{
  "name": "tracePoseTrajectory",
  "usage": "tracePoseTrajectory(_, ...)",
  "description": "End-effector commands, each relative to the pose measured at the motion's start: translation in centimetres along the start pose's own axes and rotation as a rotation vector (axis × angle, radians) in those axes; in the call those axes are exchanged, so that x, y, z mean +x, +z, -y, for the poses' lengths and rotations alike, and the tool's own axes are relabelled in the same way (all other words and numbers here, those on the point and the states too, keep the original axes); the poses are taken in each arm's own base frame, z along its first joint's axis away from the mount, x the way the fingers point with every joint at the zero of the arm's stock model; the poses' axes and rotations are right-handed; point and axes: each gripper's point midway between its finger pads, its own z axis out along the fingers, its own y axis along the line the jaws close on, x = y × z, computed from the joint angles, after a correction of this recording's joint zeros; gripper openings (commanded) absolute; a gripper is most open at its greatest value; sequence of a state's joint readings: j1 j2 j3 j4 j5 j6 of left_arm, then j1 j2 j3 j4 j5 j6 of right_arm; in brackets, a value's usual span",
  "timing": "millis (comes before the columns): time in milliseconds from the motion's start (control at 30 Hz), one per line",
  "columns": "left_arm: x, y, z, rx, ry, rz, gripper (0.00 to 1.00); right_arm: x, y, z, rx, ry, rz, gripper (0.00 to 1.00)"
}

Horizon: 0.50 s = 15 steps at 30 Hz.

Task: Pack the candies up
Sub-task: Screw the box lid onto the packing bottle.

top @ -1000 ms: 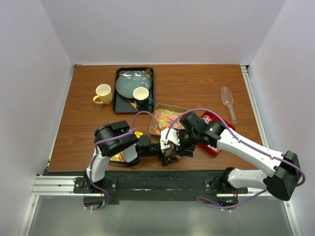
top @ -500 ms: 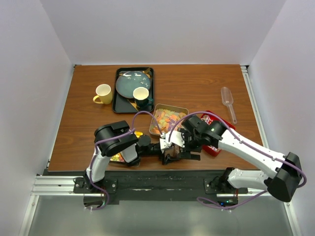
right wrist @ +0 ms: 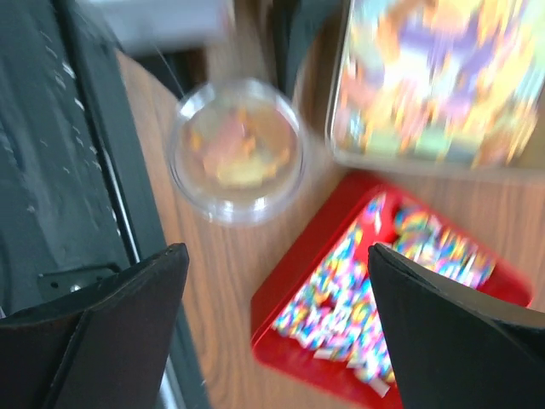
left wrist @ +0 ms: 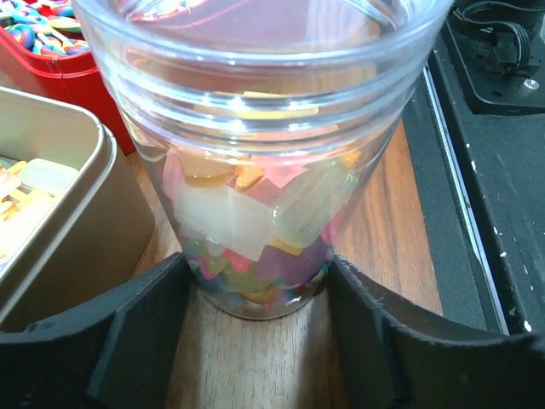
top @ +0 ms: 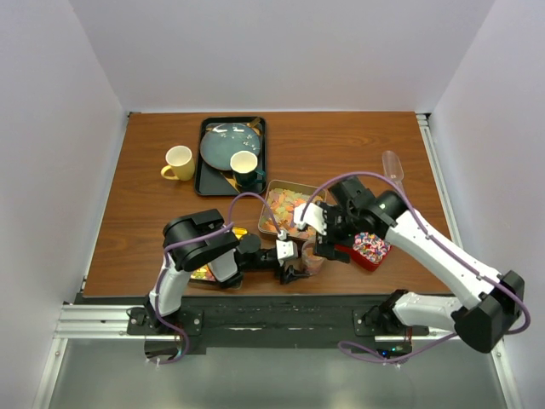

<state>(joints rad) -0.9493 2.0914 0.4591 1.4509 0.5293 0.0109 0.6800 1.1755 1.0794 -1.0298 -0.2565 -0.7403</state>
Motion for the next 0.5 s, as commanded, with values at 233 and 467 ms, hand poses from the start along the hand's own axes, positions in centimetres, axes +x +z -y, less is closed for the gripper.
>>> tracePoseTrajectory(233,-4.0,-0.9,-0.4,-0.015,0.131,0.214,0.06,-3.3,0.9,-2.0,-0.278,-0.218,0.093,0.90)
tracePoseTrajectory(467,-4.0,-1.0,-0.5,-0.021,0.123,0.211,0.05,-3.1,1.8,-2.1,-0.292,-0.229,0.098,0.90)
